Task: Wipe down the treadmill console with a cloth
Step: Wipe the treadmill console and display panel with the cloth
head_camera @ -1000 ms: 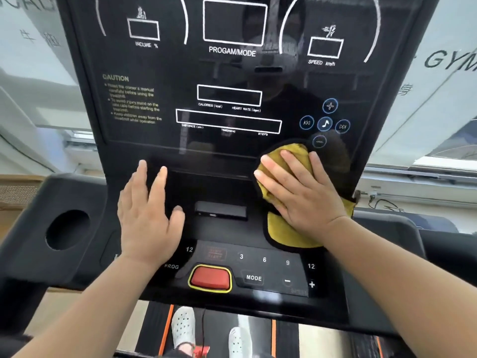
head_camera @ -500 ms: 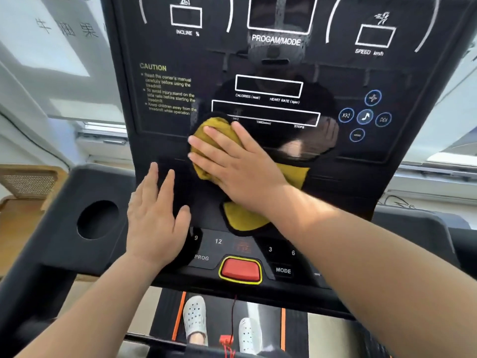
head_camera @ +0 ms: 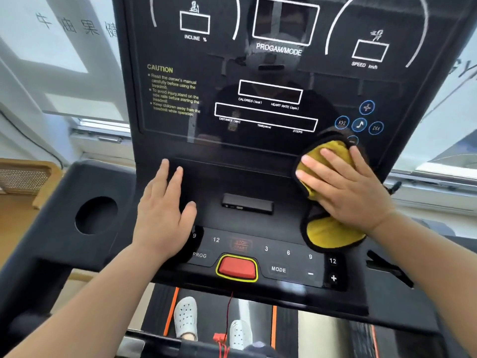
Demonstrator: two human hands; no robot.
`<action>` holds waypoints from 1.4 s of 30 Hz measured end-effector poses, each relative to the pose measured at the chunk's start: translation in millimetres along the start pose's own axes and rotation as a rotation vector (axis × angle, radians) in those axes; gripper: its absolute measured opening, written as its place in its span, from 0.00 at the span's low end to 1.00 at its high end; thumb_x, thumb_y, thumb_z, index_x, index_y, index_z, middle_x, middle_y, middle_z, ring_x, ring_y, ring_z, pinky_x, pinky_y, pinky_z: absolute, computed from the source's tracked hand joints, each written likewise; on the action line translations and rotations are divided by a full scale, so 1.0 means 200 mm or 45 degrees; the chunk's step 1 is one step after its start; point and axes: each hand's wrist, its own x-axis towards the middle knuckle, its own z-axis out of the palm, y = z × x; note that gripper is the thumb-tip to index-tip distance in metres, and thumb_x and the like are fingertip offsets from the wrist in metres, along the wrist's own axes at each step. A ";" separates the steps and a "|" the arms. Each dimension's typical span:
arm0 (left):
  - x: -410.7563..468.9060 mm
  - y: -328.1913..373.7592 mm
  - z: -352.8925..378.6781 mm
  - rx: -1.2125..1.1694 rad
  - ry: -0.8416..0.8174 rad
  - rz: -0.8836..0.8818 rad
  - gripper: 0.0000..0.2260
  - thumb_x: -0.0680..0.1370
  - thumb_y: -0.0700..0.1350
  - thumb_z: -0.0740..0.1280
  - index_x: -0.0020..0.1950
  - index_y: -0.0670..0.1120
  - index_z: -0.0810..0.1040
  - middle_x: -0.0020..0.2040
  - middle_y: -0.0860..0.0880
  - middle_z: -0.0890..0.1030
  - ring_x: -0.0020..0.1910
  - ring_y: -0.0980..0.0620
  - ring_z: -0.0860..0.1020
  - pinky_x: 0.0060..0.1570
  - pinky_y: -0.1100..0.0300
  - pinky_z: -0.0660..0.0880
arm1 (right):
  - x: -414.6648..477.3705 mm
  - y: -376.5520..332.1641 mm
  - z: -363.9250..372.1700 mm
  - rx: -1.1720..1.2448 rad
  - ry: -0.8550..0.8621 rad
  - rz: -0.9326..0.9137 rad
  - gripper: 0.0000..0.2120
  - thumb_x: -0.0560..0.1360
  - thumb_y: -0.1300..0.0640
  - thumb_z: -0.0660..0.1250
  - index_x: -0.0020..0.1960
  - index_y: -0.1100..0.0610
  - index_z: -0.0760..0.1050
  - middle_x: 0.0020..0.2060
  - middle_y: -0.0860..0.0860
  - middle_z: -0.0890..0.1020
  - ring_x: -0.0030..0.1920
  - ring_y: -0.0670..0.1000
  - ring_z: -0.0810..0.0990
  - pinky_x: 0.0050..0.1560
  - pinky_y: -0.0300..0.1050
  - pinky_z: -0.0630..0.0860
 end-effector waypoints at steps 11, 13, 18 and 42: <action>0.04 -0.16 -0.09 0.030 0.083 -0.103 0.33 0.75 0.52 0.60 0.79 0.45 0.62 0.82 0.44 0.54 0.78 0.38 0.58 0.75 0.40 0.56 | 0.64 -0.41 -0.05 0.091 -0.046 -0.119 0.29 0.83 0.52 0.60 0.83 0.49 0.58 0.83 0.49 0.57 0.82 0.56 0.55 0.81 0.63 0.42; 0.06 -0.20 -0.11 0.040 0.062 -0.107 0.33 0.75 0.53 0.59 0.80 0.45 0.61 0.83 0.44 0.54 0.78 0.39 0.58 0.76 0.41 0.57 | 0.80 -0.52 -0.05 0.109 -0.032 -0.140 0.29 0.83 0.52 0.58 0.83 0.49 0.57 0.83 0.49 0.55 0.83 0.56 0.53 0.81 0.63 0.41; 0.06 -0.22 -0.11 0.046 0.032 -0.042 0.35 0.74 0.56 0.57 0.79 0.42 0.62 0.83 0.42 0.53 0.78 0.39 0.60 0.75 0.43 0.59 | 1.03 -0.67 -0.05 0.099 -0.018 -0.191 0.27 0.86 0.49 0.51 0.84 0.50 0.52 0.84 0.50 0.52 0.83 0.56 0.50 0.81 0.63 0.40; -0.02 0.39 0.14 0.118 0.125 0.179 0.31 0.70 0.53 0.68 0.73 0.49 0.68 0.82 0.43 0.51 0.80 0.38 0.52 0.75 0.34 0.49 | -0.11 -0.09 0.02 -0.016 -0.125 0.322 0.39 0.81 0.34 0.54 0.84 0.49 0.45 0.83 0.49 0.47 0.83 0.55 0.45 0.80 0.64 0.37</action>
